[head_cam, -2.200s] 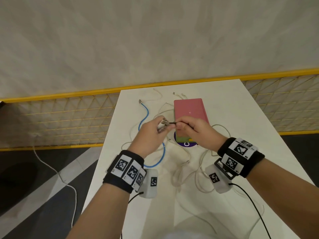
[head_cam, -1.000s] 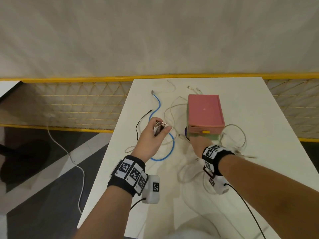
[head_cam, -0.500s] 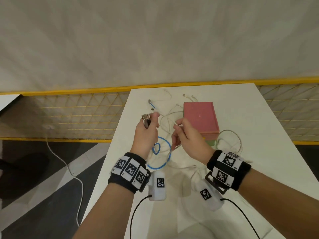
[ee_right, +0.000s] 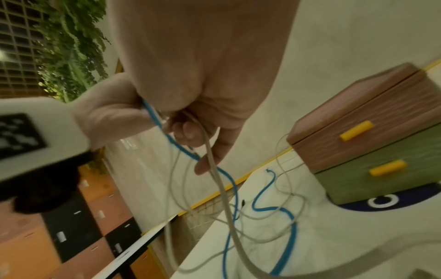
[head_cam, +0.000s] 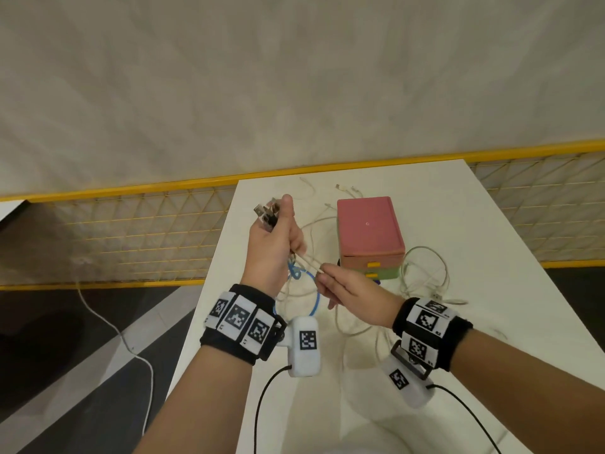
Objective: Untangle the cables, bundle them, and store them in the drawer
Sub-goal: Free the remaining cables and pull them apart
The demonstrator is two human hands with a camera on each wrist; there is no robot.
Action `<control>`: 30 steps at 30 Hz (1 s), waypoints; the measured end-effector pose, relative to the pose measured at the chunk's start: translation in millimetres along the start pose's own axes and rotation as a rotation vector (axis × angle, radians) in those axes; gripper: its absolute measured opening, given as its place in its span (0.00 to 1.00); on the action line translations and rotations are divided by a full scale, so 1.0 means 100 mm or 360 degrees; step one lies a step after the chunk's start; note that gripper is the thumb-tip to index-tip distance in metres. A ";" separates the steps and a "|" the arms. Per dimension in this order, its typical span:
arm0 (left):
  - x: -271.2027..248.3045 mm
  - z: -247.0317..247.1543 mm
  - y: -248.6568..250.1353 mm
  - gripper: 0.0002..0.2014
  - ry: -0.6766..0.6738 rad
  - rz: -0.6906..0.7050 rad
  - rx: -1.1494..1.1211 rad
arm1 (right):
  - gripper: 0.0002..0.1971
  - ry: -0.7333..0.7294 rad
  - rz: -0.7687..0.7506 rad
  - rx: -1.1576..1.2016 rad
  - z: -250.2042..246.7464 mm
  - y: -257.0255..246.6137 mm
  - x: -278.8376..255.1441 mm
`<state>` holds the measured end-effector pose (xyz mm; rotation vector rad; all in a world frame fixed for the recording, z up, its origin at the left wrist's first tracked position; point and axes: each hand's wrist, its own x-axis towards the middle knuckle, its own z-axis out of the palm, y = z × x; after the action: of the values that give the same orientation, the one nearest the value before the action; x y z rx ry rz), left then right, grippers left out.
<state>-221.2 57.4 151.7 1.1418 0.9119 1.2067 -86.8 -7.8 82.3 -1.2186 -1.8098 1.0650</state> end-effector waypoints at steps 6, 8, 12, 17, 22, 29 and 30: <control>-0.01 -0.18 0.13 0.01 -0.0325 0.0016 0.0543 | 0.17 0.0035 0.0144 -0.0312 -0.41 0.20 -0.04; -0.04 -0.14 0.08 0.08 -0.0519 -0.0034 0.1068 | 0.18 0.0109 0.0074 -0.0368 -0.51 0.08 0.00; -0.06 -0.09 -0.01 0.19 -0.0754 -0.0092 0.1591 | 0.16 0.0158 -0.0035 -0.0395 -0.70 -0.13 0.10; 0.13 -0.39 0.26 0.17 0.0193 0.0080 0.1231 | 0.17 0.0350 0.0244 -0.0126 -1.11 0.03 -0.11; -0.01 -0.15 0.10 0.15 -0.0014 0.0278 0.1304 | 0.19 0.0273 0.0175 -0.0508 -0.99 0.01 -0.03; -0.11 0.18 -0.05 0.09 -0.0486 0.0304 0.1329 | 0.21 0.0217 -0.0048 -0.0453 -0.85 -0.23 0.07; -0.07 0.14 -0.02 0.11 -0.0354 0.0319 0.1281 | 0.19 0.0245 -0.0024 -0.0418 -0.90 -0.20 0.05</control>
<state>-208.2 48.5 152.1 2.0025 1.1666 0.8406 -16.9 14.2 138.2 -1.3968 -1.8759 0.7189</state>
